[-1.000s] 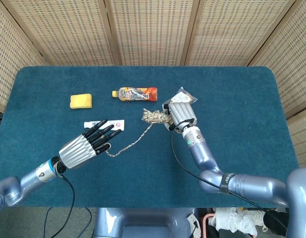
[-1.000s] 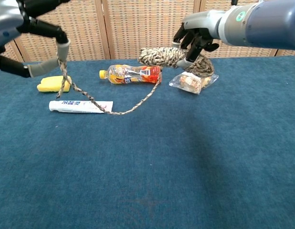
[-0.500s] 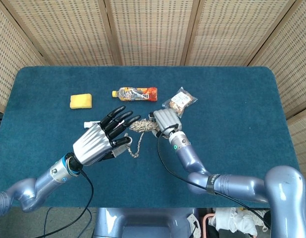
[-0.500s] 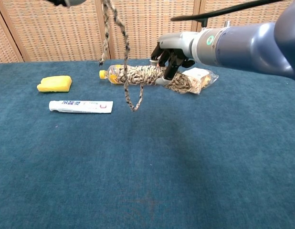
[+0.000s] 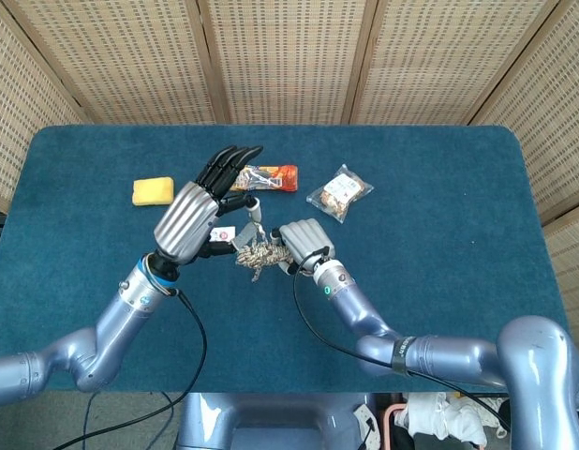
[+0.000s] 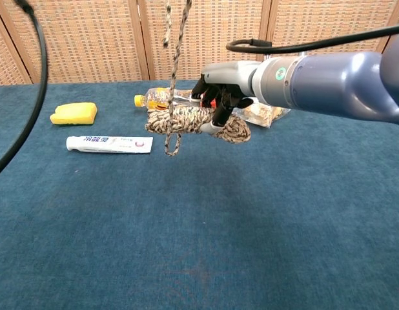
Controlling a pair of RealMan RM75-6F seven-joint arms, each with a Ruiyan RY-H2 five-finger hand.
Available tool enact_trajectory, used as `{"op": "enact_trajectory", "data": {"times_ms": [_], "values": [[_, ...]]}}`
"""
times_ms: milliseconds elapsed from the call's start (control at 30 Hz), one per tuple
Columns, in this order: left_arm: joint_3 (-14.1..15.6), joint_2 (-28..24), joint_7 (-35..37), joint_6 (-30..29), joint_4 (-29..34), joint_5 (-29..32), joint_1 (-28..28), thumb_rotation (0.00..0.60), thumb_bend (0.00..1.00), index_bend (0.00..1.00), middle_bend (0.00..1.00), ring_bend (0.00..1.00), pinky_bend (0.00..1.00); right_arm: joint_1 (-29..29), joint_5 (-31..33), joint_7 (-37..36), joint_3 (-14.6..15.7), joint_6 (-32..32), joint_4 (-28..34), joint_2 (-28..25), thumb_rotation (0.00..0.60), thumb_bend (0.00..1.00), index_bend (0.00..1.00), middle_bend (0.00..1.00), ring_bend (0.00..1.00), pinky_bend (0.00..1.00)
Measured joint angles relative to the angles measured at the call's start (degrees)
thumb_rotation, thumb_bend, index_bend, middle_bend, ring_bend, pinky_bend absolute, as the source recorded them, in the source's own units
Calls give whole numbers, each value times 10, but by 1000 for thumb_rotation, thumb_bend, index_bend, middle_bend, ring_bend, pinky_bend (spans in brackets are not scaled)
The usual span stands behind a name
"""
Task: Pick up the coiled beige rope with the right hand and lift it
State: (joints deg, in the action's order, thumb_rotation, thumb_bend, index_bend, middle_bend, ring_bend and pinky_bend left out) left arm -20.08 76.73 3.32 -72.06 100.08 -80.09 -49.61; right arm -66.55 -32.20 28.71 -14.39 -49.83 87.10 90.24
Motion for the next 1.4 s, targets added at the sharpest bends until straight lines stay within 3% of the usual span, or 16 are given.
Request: {"op": "enact_trajectory", "data": {"times_ms": [367, 500, 700, 867, 1100, 1400], "values": [[-78, 35, 20, 83, -87, 179, -47, 600, 728, 841, 0, 0, 0, 59, -128, -155, -11, 49, 47, -36, 600, 1000, 617, 730, 627, 940], [-89, 46, 38, 105, -143, 203, -56, 600, 729, 841, 0, 0, 0, 96, -173, -218, -19, 53, 97, -75, 600, 1000, 617, 730, 627, 940], [-99, 54, 83, 145, -190, 230, -60, 600, 729, 841, 0, 0, 0, 121, -189, -265, -32, 56, 141, -113, 600, 1000, 617, 730, 627, 939], [-87, 69, 117, 180, -238, 235, -59, 600, 728, 841, 0, 0, 0, 133, -196, -306, -54, 52, 176, -133, 600, 1000, 617, 730, 627, 940], [-50, 121, 196, 210, -328, 196, -54, 600, 728, 841, 0, 0, 0, 144, -188, -378, -110, 50, 228, -176, 600, 1000, 617, 730, 627, 940], [8, 155, 252, 206, -395, 105, -36, 600, 728, 841, 0, 0, 0, 139, -121, -414, -141, 48, 218, -199, 600, 1000, 617, 730, 627, 940]]}}
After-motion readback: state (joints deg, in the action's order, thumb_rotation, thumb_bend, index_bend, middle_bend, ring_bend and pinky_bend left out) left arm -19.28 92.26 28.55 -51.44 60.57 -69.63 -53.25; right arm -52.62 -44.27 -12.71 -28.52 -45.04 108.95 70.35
